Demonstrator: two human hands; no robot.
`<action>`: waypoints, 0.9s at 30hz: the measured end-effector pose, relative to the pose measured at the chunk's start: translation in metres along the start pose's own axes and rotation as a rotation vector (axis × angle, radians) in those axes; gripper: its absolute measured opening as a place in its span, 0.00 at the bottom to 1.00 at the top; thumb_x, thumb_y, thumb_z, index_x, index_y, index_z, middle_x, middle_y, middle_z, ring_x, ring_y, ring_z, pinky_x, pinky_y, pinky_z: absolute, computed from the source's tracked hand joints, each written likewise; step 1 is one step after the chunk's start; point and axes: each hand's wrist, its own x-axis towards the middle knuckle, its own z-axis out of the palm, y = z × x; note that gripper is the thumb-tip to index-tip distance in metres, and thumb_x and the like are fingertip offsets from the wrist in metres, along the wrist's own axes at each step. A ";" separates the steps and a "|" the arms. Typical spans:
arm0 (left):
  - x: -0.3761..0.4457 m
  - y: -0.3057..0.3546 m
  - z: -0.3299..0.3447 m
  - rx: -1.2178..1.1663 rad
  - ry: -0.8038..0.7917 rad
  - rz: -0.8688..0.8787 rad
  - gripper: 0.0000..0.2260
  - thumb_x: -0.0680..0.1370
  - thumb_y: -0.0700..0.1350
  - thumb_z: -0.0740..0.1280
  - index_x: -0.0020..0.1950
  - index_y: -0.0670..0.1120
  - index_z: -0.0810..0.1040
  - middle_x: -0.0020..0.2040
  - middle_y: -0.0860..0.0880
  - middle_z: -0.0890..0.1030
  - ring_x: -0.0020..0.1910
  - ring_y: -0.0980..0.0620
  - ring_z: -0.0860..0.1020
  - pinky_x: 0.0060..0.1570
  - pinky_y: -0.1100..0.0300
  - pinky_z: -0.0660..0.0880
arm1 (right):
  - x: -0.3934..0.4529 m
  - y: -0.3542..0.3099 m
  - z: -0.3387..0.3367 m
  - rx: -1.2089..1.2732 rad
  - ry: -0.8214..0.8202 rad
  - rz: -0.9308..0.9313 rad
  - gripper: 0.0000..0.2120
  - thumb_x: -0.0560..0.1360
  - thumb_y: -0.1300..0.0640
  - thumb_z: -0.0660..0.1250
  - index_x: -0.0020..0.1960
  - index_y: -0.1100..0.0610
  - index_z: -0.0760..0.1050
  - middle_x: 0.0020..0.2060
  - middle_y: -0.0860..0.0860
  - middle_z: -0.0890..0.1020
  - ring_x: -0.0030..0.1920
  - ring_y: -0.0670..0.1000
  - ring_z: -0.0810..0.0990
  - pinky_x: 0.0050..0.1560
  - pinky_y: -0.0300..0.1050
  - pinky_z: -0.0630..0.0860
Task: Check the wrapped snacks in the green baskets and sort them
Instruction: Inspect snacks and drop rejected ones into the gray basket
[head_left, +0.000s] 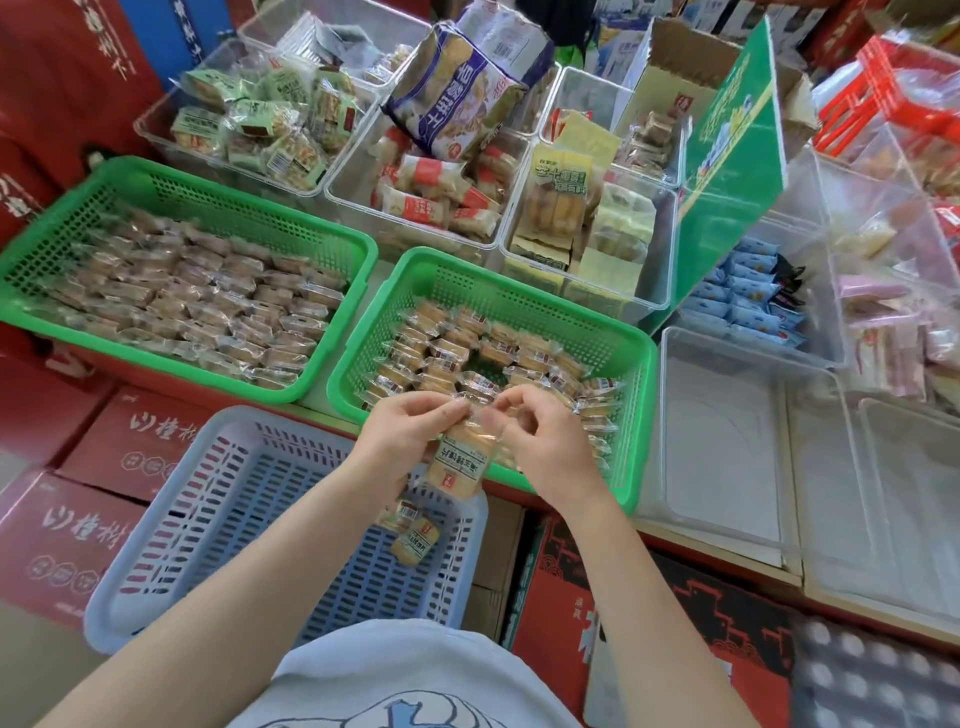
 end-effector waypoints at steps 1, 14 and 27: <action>0.007 0.001 0.000 0.007 0.001 0.006 0.04 0.75 0.46 0.75 0.43 0.46 0.87 0.41 0.44 0.85 0.40 0.45 0.81 0.41 0.53 0.79 | 0.007 0.003 -0.002 -0.026 -0.097 0.027 0.14 0.74 0.42 0.72 0.54 0.48 0.78 0.43 0.44 0.74 0.39 0.42 0.72 0.40 0.36 0.70; 0.115 -0.037 -0.013 1.358 -0.075 0.216 0.28 0.83 0.57 0.59 0.82 0.56 0.55 0.83 0.52 0.48 0.82 0.49 0.44 0.76 0.51 0.40 | 0.107 0.052 0.005 -0.212 0.172 0.151 0.11 0.76 0.59 0.71 0.57 0.54 0.74 0.48 0.48 0.78 0.43 0.45 0.76 0.40 0.37 0.73; 0.142 -0.049 -0.008 1.219 0.111 0.420 0.22 0.83 0.50 0.61 0.77 0.48 0.68 0.76 0.45 0.69 0.76 0.45 0.63 0.77 0.45 0.56 | 0.146 0.088 0.048 -0.450 0.026 -0.078 0.07 0.76 0.63 0.69 0.50 0.58 0.71 0.41 0.48 0.74 0.42 0.49 0.72 0.41 0.37 0.68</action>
